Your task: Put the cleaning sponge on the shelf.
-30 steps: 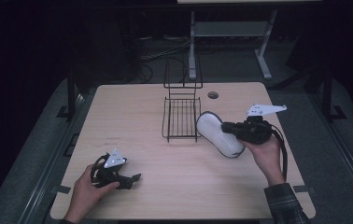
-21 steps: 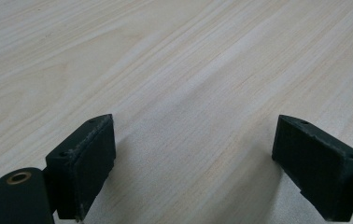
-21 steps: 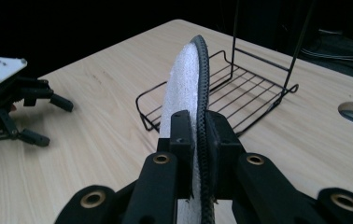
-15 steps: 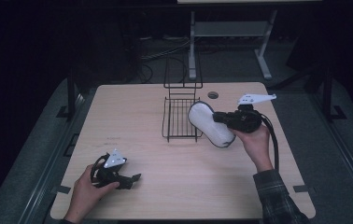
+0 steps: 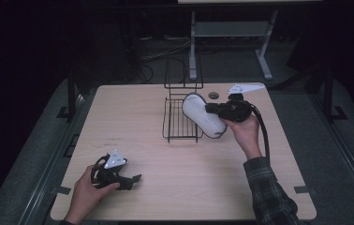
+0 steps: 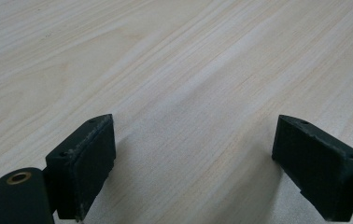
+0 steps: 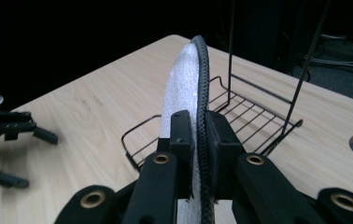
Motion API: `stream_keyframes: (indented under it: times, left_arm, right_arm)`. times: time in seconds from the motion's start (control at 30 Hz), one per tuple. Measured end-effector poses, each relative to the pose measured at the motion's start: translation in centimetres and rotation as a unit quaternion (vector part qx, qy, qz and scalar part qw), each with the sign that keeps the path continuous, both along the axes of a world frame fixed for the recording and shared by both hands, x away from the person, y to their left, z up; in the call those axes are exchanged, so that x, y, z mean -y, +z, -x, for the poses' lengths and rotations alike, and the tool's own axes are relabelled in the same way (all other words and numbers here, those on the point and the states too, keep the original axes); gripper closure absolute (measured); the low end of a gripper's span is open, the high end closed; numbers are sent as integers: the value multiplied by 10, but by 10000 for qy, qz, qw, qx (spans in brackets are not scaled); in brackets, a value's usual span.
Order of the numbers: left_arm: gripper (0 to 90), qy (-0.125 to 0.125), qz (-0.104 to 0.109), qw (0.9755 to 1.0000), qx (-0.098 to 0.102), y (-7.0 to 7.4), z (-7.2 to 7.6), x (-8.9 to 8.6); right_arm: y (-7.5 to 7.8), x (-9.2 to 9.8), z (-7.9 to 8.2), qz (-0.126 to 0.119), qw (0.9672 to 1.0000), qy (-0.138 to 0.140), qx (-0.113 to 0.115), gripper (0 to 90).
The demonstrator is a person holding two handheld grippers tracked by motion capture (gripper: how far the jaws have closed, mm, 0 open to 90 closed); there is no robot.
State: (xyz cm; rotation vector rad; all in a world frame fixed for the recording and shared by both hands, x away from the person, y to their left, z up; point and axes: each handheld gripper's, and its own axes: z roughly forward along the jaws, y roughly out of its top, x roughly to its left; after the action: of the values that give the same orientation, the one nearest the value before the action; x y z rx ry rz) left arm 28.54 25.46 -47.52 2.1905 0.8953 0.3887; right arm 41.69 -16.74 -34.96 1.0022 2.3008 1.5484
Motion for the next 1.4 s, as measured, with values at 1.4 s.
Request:
stream_keyframes:
  times: [1.4]
  left_arm:
    - [126,-5,-1,10000,-6,0,0,0]
  right_arm:
    - [-45,-65,-75,37,9970,26,-777,811]
